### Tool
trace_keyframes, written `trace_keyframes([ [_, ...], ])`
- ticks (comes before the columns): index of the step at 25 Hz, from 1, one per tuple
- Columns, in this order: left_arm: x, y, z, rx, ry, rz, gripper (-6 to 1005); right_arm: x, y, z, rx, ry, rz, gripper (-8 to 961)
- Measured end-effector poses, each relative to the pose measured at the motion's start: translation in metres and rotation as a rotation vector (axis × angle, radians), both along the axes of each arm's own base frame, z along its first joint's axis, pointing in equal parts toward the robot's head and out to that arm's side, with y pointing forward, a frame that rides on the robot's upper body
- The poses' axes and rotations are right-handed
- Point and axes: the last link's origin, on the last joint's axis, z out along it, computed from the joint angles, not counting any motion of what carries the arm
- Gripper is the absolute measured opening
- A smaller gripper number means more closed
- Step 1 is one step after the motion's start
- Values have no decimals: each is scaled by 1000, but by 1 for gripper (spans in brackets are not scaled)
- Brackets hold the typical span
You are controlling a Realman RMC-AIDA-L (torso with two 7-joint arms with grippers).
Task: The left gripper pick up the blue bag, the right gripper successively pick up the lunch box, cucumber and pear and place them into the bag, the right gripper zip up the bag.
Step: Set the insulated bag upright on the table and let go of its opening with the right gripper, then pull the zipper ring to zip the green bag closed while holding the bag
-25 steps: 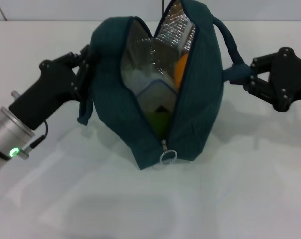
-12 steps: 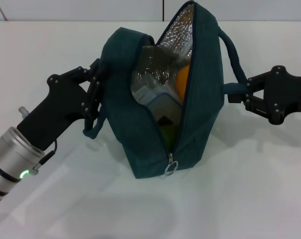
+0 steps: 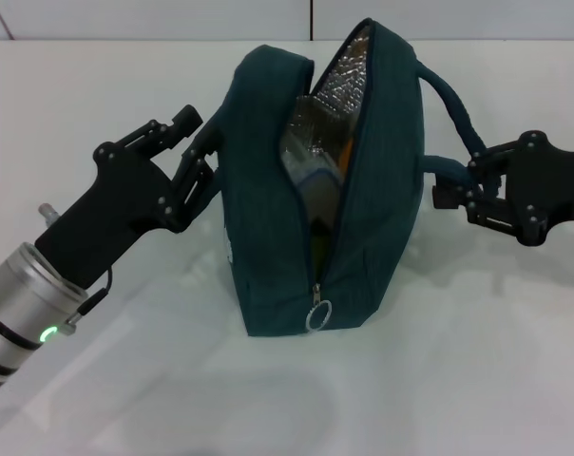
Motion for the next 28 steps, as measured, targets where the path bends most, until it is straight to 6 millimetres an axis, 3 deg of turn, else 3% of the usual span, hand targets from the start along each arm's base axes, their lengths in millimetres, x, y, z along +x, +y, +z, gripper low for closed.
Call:
trace_keyframes([
  [2, 0, 0, 0, -2, 0, -4, 269, 2, 0, 0, 5, 0, -7, 166],
  [7, 1, -1, -1, -4, 1, -6, 271, 3, -1, 2, 9, 3, -10, 362],
  [18, 4, 4, -1, -6, 5, -15, 275, 13, -10, 20, 171, 100, -24, 514],
  [23, 5, 6, -1, -5, 5, -20, 276, 11, -25, 25, 167, 154, 63, 509],
  [28, 7, 7, 0, 1, 2, -25, 278, 9, -42, 6, -38, 32, 165, 504],
])
